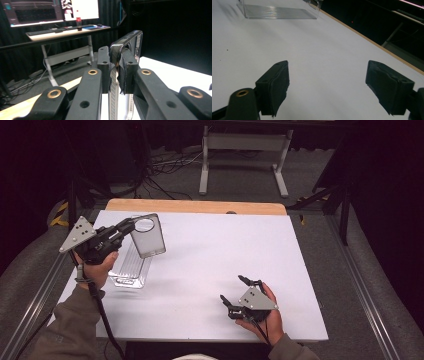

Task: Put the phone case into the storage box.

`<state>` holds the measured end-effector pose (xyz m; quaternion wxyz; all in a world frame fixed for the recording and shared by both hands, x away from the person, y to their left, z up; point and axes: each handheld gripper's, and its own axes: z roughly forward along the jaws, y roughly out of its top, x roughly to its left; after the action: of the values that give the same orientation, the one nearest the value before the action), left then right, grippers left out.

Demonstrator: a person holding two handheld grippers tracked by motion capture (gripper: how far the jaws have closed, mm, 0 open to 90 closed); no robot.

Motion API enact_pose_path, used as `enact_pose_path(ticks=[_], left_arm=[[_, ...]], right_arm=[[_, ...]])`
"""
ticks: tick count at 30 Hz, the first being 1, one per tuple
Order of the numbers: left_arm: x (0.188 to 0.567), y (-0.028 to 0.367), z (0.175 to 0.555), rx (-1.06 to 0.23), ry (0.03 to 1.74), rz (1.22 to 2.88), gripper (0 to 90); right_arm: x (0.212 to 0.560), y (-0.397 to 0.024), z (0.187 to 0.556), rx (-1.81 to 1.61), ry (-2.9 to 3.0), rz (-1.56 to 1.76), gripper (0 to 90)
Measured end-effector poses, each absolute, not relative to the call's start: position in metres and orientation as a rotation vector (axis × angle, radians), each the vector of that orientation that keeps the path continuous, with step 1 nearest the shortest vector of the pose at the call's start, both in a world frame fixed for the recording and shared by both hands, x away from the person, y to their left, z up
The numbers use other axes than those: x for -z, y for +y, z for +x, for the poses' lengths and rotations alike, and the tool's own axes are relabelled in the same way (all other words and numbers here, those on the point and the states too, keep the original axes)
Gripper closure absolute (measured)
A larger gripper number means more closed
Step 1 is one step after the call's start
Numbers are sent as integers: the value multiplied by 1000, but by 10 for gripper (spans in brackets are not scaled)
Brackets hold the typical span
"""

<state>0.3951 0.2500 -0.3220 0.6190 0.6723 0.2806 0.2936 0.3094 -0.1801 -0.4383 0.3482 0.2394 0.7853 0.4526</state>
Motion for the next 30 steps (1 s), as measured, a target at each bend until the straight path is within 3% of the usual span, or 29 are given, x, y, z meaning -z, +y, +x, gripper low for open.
enact_pose_path(ticks=[24,30], left_arm=[[330,289,411,-743,727,1523,811],[337,292,430,-749,727,1556,811]], right_arm=[[443,-179,312,-1167,2066,619,201],[445,-179,314,-1157,2062,634,201]])
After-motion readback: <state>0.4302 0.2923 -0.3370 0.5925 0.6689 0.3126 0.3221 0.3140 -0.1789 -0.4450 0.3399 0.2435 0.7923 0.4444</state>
